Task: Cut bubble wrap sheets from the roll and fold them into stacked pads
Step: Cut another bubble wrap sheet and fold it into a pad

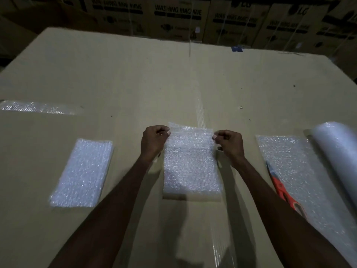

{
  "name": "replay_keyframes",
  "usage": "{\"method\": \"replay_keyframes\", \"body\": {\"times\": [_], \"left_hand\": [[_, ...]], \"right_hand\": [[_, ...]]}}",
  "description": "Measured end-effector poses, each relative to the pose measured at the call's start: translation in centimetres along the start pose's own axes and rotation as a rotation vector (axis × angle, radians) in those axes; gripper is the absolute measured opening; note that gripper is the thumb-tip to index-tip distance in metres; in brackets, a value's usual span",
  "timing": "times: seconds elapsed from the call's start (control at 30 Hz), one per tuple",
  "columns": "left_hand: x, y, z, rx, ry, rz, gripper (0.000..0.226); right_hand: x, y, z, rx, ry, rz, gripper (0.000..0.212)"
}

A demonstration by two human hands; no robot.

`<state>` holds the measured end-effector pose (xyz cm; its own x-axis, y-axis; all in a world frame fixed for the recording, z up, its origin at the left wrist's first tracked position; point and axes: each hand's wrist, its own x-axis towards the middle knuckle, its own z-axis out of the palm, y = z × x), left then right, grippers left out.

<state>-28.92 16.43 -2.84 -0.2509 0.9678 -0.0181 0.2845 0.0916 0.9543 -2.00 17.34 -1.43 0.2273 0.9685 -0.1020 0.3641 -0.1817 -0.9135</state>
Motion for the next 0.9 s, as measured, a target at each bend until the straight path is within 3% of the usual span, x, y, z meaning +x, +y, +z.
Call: {"method": "replay_keyframes", "body": {"times": [0.3, 0.4, 0.5, 0.6, 0.67, 0.8, 0.9], "left_hand": [[3.7, 0.2, 1.7, 0.251, 0.052, -0.001, 0.006], [3.7, -0.4, 2.1, 0.269, 0.062, 0.021, 0.024], [2.2, -1.1, 2.4, 0.254, 0.119, 0.156, 0.043], [-1.0, -2.0, 3.2, 0.382, 0.048, 0.311, 0.046], [-3.2, -2.4, 3.8, 0.534, -0.050, 0.385, 0.049], [-5.3, -4.2, 4.6, 0.784, -0.174, 0.468, 0.056], [-5.3, -4.8, 4.4, 0.895, -0.215, 0.506, 0.057]], "right_hand": [[3.8, 1.0, 1.7, -0.186, 0.092, -0.009, 0.013], [3.9, 0.6, 2.1, -0.186, 0.157, 0.031, 0.028], [2.2, -0.3, 2.5, -0.206, 0.239, -0.047, 0.042], [-0.9, -0.6, 3.7, -0.296, 0.131, -0.194, 0.040], [-2.8, -0.2, 4.8, -0.376, -0.007, -0.249, 0.051], [-4.6, 1.9, 6.6, -0.704, -0.257, -0.287, 0.062], [-5.1, 3.2, 7.0, -0.854, -0.300, -0.309, 0.072]]}}
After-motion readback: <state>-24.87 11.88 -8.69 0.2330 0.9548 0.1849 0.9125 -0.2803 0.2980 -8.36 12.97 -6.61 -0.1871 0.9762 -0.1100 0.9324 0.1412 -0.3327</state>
